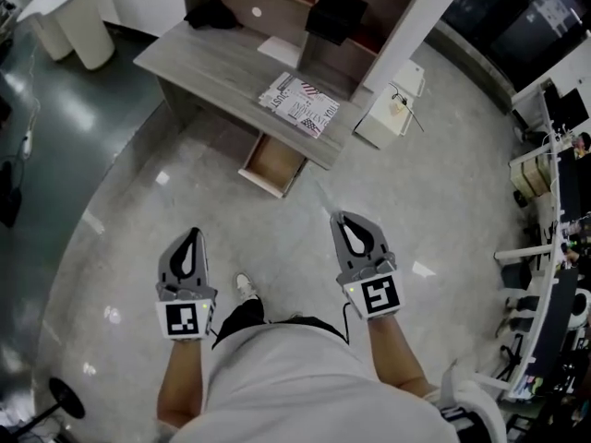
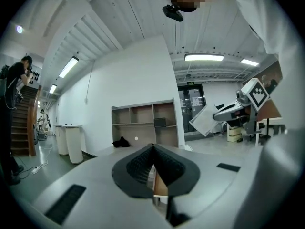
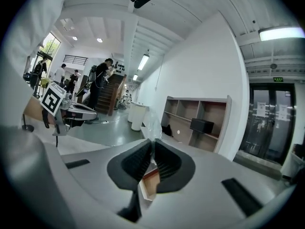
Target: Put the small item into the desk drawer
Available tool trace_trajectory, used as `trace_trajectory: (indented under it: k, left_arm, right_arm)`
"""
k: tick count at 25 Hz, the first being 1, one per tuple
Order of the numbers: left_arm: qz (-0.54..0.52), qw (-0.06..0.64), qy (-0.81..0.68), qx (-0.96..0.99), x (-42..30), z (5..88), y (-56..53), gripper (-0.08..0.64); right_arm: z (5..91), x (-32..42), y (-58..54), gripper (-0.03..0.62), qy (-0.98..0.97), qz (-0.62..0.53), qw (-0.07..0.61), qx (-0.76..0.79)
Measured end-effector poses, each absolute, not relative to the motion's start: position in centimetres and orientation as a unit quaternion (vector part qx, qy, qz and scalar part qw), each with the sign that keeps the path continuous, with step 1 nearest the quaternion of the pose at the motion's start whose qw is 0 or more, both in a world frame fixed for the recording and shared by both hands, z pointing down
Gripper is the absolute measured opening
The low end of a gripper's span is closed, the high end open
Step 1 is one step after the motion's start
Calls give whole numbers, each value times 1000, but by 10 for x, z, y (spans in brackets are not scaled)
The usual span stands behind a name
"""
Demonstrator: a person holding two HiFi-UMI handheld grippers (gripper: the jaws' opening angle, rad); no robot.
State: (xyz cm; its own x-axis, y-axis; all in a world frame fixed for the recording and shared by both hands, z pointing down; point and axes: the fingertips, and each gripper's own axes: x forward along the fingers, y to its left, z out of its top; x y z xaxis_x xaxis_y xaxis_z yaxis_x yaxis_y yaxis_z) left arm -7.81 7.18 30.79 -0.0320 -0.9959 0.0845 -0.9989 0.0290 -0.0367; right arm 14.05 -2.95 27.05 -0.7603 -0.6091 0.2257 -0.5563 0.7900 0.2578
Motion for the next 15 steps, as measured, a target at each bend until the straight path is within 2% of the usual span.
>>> trace_trajectory:
  k: [7, 15]
  left_arm:
    - [36, 40, -667, 743, -106, 329, 22, 17]
    - [15, 45, -622, 781, -76, 336, -15, 17]
  right_arm:
    - [263, 107, -46, 31, -915, -98, 173, 350]
    - [272, 120, -60, 31, -897, -98, 201, 381]
